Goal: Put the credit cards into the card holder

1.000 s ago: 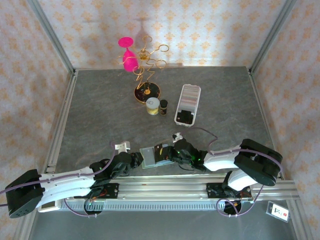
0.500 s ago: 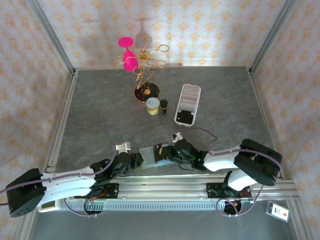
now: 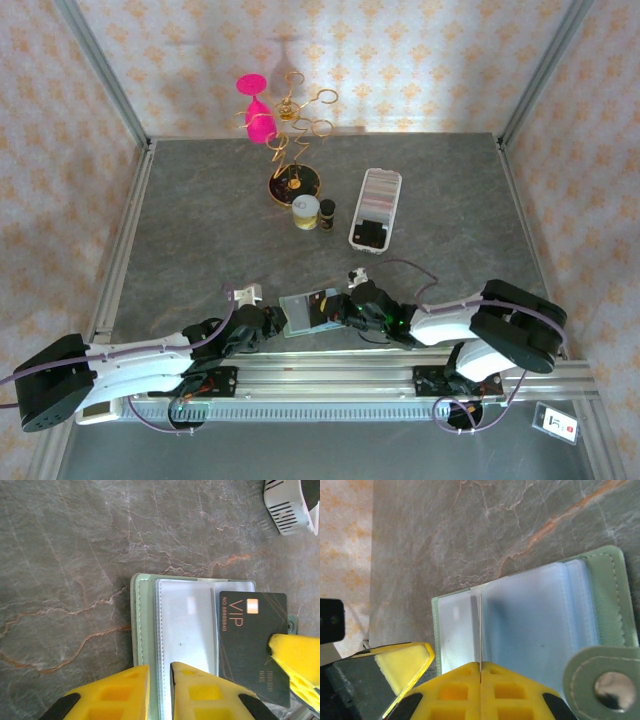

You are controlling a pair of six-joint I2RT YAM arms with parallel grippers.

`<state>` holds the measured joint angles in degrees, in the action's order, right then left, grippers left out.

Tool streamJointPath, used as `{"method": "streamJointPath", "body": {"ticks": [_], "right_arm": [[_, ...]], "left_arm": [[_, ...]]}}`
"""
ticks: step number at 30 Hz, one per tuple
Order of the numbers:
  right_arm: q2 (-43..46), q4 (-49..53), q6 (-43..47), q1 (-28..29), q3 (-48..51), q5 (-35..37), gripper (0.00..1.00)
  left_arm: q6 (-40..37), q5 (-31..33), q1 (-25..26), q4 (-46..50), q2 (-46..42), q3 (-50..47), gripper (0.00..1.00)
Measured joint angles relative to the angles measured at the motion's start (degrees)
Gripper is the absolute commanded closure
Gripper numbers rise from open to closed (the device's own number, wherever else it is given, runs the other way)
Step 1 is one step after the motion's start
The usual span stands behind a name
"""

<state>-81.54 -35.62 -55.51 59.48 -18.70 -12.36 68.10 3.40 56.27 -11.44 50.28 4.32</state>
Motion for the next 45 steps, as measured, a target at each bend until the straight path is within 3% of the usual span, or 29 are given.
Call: {"method": "streamJointPath", "body": {"ticks": [19, 45], "right_arm": [[-1.8, -0.3, 0.0, 0.0, -0.2, 2.3, 1.00], [-3.3, -3.3, -1.9, 0.1, -0.2, -1.6, 1.00]], "left_arm": [[0.0, -0.2, 0.0, 0.0, 0.0, -0.2, 0.80], [0.0, -0.2, 0.0, -0.4, 0.0, -1.2, 0.82]]}}
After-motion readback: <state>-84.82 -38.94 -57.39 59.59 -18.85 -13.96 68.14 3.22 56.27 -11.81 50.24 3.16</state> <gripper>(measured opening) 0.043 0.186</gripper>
